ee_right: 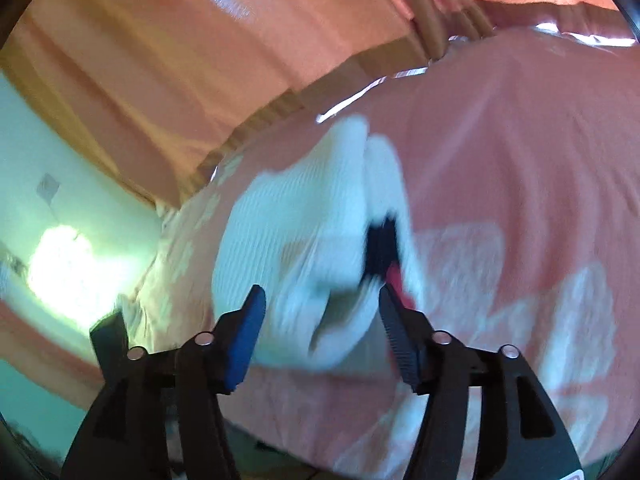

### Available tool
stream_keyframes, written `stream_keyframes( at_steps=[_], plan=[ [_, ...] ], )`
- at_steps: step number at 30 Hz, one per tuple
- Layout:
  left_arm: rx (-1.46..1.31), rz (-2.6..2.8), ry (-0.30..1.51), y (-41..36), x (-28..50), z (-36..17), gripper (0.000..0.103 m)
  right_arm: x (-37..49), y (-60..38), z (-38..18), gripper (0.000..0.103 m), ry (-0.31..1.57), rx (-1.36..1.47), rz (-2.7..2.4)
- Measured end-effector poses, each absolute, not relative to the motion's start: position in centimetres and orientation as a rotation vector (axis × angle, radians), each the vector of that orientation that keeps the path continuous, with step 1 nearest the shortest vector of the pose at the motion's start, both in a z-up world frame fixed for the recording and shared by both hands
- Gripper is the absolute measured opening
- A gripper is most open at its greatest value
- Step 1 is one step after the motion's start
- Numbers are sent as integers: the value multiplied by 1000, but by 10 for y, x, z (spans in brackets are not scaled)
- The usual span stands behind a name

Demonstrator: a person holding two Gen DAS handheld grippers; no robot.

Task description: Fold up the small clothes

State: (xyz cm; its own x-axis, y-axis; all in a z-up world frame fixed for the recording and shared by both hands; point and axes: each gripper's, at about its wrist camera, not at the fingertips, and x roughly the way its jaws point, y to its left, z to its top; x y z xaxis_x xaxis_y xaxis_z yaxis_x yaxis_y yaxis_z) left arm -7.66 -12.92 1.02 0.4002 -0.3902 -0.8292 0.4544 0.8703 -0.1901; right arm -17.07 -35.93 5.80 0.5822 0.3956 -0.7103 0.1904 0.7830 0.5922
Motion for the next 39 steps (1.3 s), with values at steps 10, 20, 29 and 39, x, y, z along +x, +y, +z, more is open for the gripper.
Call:
stream_keyframes(
  at_steps=[10,20,29,39],
  plan=[
    [165,-505,1056,-132,-72,-6,51,-154,-311,51,10,1051,437,144],
    [152,-484,1111,-130,-67,-8,45,-178,-360,21,13,1141,557,0],
    [94,-535,983,-126,-82,65,81,-161,-357,88,57,960,472,-14],
    [140,-472,948,-175,-47,63,83,-65,-350,46,52,1075,418,21]
  ],
)
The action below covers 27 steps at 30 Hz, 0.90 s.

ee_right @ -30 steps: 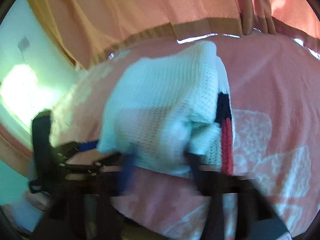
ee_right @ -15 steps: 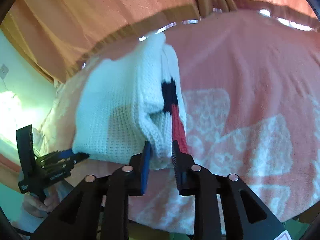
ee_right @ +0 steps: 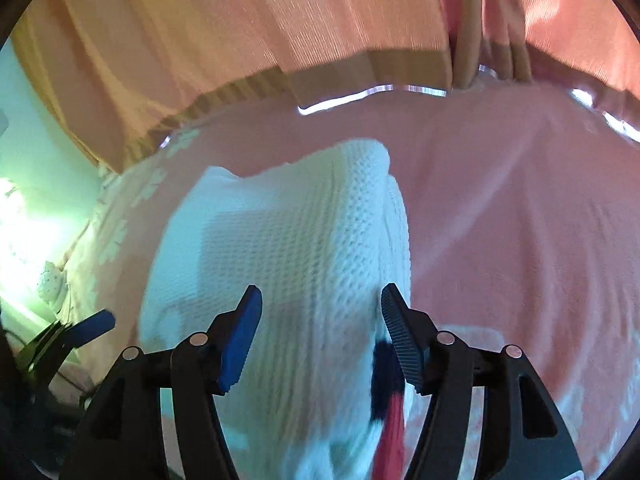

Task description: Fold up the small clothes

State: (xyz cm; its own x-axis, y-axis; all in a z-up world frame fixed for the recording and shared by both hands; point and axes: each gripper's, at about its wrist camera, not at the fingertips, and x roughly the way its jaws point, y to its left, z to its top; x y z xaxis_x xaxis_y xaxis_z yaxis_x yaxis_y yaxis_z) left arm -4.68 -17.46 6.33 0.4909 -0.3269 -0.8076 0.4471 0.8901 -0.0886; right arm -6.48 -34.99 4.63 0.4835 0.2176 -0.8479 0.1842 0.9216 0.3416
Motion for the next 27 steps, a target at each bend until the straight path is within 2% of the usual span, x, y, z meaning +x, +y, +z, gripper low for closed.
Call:
stream_keyframes(
  at_steps=[1,2,4,6,10,14,18,22,27],
  plan=[
    [143,-466,952,-178,-46,61,83,-62,-350,41,32,1078,430,25],
    [146,-457,959,-179,-44,58,83,-62,-351,37,24,1082,442,30],
    [147,-448,975,-180,-41,51,83,-65,-355,34,16,1074,484,49],
    [149,-436,990,-181,-37,45,83,-70,-359,45,14,1029,486,52],
    [151,-427,1009,-181,-31,35,83,-80,-373,64,14,941,510,44],
    [175,-425,1019,-187,-29,28,84,-64,-370,22,19,1104,461,-7],
    [178,-414,1019,-186,-30,26,84,-84,-372,56,28,998,481,-3],
    [183,-411,1022,-183,-31,26,84,-118,-364,76,29,943,494,24],
    [199,-402,1023,-185,-34,25,84,-148,-351,65,43,976,520,59]
  ],
)
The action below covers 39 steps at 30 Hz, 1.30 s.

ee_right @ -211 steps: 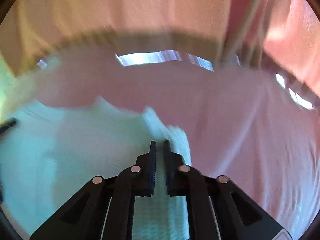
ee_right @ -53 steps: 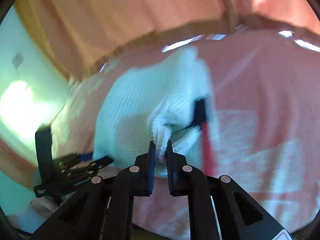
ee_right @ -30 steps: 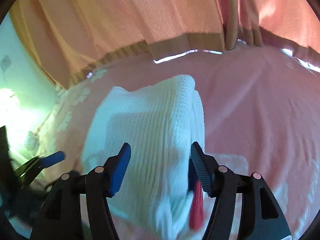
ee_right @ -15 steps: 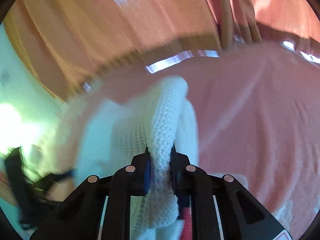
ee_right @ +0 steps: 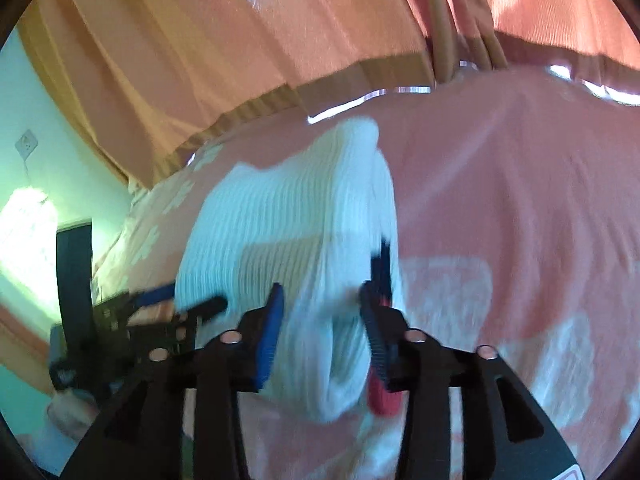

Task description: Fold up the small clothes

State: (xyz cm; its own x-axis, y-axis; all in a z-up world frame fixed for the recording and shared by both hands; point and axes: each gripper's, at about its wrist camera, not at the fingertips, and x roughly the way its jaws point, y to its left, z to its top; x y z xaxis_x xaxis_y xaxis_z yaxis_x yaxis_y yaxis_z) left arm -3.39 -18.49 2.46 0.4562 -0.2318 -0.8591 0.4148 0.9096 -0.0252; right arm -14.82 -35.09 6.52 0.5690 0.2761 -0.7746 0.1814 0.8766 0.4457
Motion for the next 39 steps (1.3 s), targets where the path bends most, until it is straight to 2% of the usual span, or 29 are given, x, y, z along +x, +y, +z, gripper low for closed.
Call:
stream_keyframes(
  at_steps=[4,5,6,10,12,14,15,17,18,20,22,24,28,35,39],
  plan=[
    [201,-390,1028,-187,-36,23,84,-154,-342,50,41,1033,515,73],
    [201,-386,1031,-187,-36,23,84,-153,-340,47,36,1048,507,70],
    [202,-385,1033,-187,-37,22,84,-153,-340,44,10,1058,503,74],
    [212,-388,1038,-187,-39,21,87,-167,-356,65,8,970,559,73],
    [228,-396,1038,-187,-40,19,89,-168,-361,56,9,1014,554,35],
    [250,-394,1049,-190,-40,14,89,-162,-359,24,13,1148,545,10],
    [248,-391,1061,-189,-39,10,89,-161,-357,24,15,1150,539,12],
    [208,-405,1075,-186,-38,10,89,-160,-355,33,26,1133,505,18],
    [172,-417,1088,-182,-38,12,88,-164,-358,41,36,1102,508,7],
    [72,-469,1100,-170,-38,22,88,-169,-364,52,46,1051,535,-3],
    [-62,-543,1084,-153,-38,37,89,-171,-371,67,66,985,559,-9],
    [-153,-571,1080,-142,-31,46,91,-166,-375,76,79,949,563,-4],
    [-219,-558,1131,-140,-4,40,92,-131,-381,64,81,1017,606,49],
    [-245,-572,1269,-157,19,-10,95,-92,-382,3,81,1227,755,137],
    [-276,-587,1256,-160,20,-13,98,-95,-381,-9,86,1224,823,166]
  ],
)
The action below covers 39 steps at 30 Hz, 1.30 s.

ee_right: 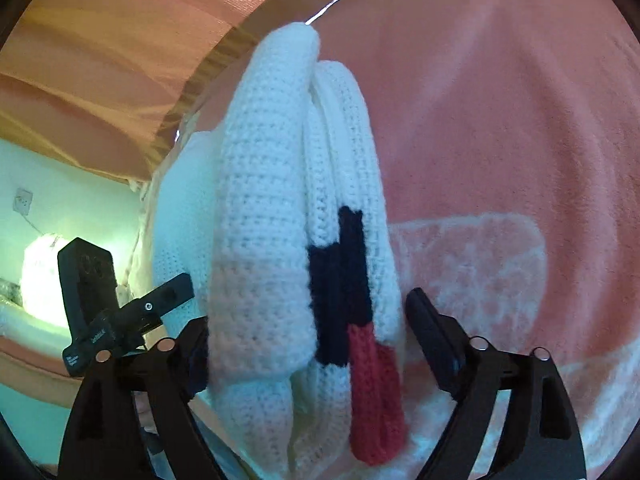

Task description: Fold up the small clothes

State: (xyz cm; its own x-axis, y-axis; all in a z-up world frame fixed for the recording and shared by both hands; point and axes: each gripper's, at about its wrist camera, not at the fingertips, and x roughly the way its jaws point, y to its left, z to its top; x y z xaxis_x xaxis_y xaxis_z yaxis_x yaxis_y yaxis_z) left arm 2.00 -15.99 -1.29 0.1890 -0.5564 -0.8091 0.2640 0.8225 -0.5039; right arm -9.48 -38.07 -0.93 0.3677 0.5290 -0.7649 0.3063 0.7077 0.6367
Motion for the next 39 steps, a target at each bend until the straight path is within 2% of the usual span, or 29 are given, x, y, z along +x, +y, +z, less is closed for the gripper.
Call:
stream_keyframes(
  at_steps=[4,5,7,8,11,13,16,19,32,39],
  plan=[
    [-227,-591,1226,-170,20,-10,98,-91,-373,-9,87,1199,813,166],
    [-216,-592,1223,-174,20,-9,98,-90,-371,-9,84,1195,803,163],
    [-198,-589,1219,-178,20,-8,97,-88,-364,-9,62,1192,776,164],
    [-184,-587,1214,-180,19,-6,95,-86,-362,-10,58,1189,791,172],
    [-150,-581,1199,-181,15,1,82,-86,-362,-10,48,1170,825,179],
    [-122,-577,1187,-179,12,8,68,-88,-361,-7,44,1153,814,174],
    [-68,-575,1169,-184,5,20,58,-99,-361,4,41,1110,810,160],
    [-38,-605,1159,-190,-4,32,54,-116,-364,20,41,1057,800,126],
    [103,-816,1045,-234,-84,94,54,-226,-381,96,40,848,788,-97],
    [72,-900,921,-219,-111,153,53,-255,-363,177,40,704,692,-114]
  ],
)
